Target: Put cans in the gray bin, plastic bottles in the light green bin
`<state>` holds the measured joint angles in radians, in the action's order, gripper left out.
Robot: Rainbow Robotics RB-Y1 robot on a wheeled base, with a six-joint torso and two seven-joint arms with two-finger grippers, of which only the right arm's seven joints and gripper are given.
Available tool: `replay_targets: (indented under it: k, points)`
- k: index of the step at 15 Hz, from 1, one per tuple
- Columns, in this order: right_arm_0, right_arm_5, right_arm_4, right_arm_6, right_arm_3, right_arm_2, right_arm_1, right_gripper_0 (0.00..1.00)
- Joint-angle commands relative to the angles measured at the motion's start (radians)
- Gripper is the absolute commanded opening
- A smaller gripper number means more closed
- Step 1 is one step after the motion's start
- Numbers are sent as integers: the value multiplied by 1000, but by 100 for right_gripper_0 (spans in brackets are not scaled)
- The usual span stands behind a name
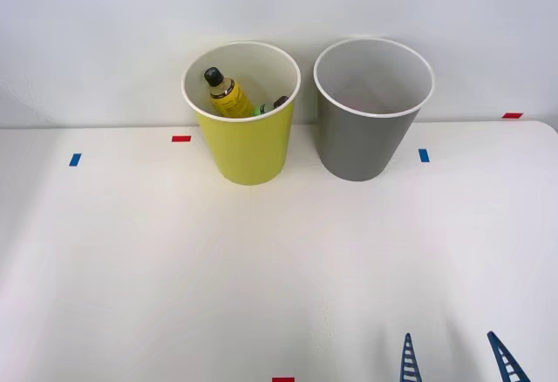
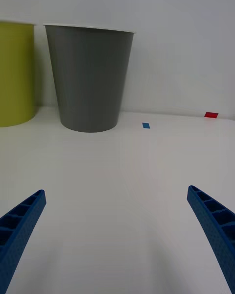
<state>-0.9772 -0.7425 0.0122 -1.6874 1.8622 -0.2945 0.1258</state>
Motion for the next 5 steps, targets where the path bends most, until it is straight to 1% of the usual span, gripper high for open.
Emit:
replay_targets:
  k: [1,5]
  points:
    - [0,0,0,0,0,0,0,100]
    - [0,0,0,0,0,0,0,100]
